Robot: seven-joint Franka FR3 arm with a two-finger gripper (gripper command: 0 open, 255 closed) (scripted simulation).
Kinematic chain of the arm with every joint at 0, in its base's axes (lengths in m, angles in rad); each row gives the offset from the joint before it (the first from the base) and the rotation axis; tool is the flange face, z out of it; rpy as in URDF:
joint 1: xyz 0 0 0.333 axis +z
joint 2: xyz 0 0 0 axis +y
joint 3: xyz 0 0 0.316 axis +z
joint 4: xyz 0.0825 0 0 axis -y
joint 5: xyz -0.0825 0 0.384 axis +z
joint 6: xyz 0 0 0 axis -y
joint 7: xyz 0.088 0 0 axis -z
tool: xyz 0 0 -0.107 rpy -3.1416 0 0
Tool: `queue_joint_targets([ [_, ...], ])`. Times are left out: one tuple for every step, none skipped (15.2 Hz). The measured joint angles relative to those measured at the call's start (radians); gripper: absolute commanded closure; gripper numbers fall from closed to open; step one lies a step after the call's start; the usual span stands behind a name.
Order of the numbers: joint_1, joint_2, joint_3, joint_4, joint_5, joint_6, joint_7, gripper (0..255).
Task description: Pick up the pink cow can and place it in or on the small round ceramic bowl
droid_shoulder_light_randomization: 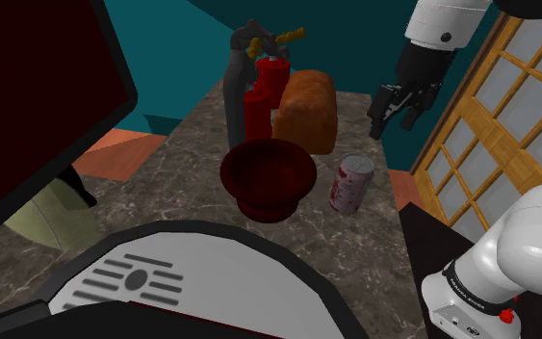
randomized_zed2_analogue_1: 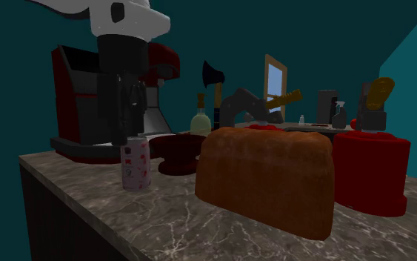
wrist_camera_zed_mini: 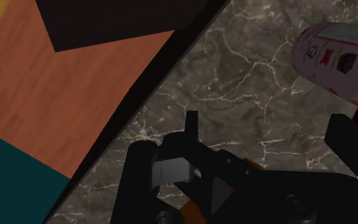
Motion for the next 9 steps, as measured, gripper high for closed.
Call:
queue_joint_targets([
  [0.007,0.006,0.029,0.009,0.012,-0.001,0.029,0],
  [0.012,0.016,0.056,0.021,0.021,-0.001,0.055,0],
  [0.016,0.029,0.082,0.037,0.029,-0.001,0.081,0],
  [0.022,0.046,0.115,0.051,0.041,0.005,0.113,0],
  [0.027,0.055,0.142,0.066,0.050,0.000,0.141,0],
  [0.032,0.064,0.171,0.078,0.059,0.001,0.170,0],
  [0.033,0.083,0.199,0.084,0.065,0.014,0.194,0],
  [0.035,0.089,0.211,0.094,0.067,0.011,0.208,0],
  [0.036,0.093,0.222,0.094,0.071,0.016,0.218,0],
])
